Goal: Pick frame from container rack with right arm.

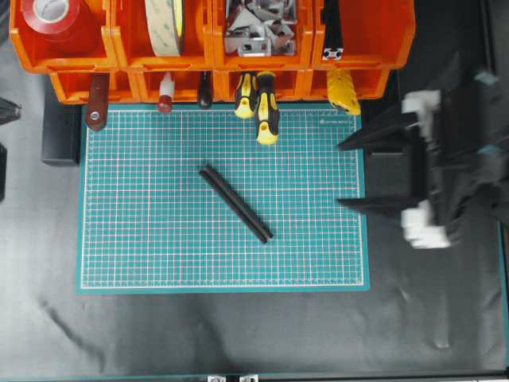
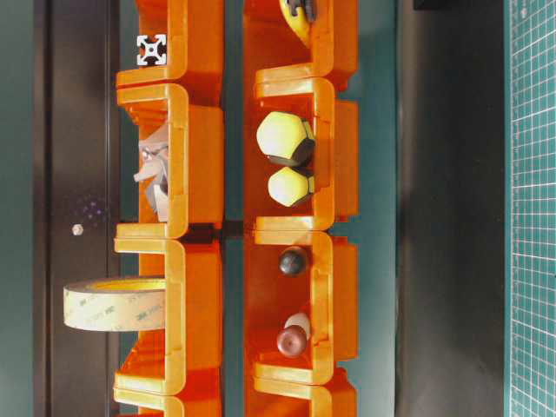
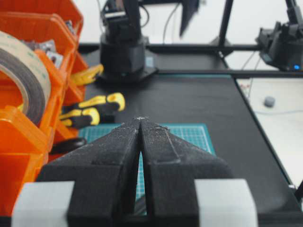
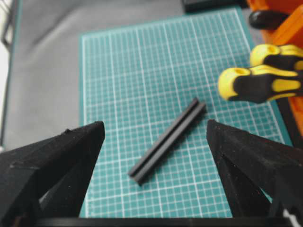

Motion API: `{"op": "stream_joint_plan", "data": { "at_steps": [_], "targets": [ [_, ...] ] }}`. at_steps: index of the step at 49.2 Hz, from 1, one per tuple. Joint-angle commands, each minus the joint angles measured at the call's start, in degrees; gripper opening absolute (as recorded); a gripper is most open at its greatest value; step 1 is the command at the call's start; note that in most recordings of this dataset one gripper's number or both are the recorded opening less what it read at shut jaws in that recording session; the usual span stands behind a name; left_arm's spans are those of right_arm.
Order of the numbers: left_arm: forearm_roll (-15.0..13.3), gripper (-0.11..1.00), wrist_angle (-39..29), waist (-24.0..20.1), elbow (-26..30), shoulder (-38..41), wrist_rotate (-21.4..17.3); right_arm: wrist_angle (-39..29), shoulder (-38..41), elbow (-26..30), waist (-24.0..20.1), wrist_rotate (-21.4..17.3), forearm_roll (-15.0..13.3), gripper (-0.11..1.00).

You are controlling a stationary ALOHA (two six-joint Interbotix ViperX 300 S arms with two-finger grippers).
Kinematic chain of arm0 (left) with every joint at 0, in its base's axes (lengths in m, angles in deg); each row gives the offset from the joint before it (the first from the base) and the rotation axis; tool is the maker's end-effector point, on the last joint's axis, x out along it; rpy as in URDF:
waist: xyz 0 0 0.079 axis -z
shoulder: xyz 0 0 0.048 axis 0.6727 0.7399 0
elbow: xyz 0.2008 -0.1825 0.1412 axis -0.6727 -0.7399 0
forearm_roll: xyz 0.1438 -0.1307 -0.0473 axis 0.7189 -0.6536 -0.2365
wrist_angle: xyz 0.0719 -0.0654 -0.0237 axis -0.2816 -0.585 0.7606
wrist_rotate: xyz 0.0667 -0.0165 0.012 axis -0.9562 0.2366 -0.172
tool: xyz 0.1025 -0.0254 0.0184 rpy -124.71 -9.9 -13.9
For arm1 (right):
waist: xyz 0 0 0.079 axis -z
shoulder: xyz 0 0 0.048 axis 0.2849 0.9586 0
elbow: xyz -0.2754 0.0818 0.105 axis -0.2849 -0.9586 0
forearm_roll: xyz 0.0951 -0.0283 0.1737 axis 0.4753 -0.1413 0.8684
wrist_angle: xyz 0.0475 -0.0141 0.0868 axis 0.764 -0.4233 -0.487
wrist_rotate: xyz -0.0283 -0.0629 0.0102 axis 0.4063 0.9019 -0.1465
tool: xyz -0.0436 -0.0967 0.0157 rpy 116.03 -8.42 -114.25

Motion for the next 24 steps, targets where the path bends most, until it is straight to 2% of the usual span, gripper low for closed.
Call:
{"op": "stream_joint_plan", "data": {
  "at_steps": [1, 14, 24],
  "targets": [
    [0.18, 0.01, 0.0, 0.18, 0.62, 0.26, -0.18, 1.14, -4.83, -1.23, 0.09, 0.18, -0.35, 0.83],
    [0.18, 0.01, -0.18, 0.18, 0.26, 0.26, -0.18, 0.88, -17.75, -7.29, 0.18, 0.18, -1.41, 0.81],
    [0.18, 0.01, -0.18, 0.18, 0.26, 0.18, 0.53, 0.62, -22.68, -9.32, 0.97, 0.18, -2.81, 0.81]
  ]
}}
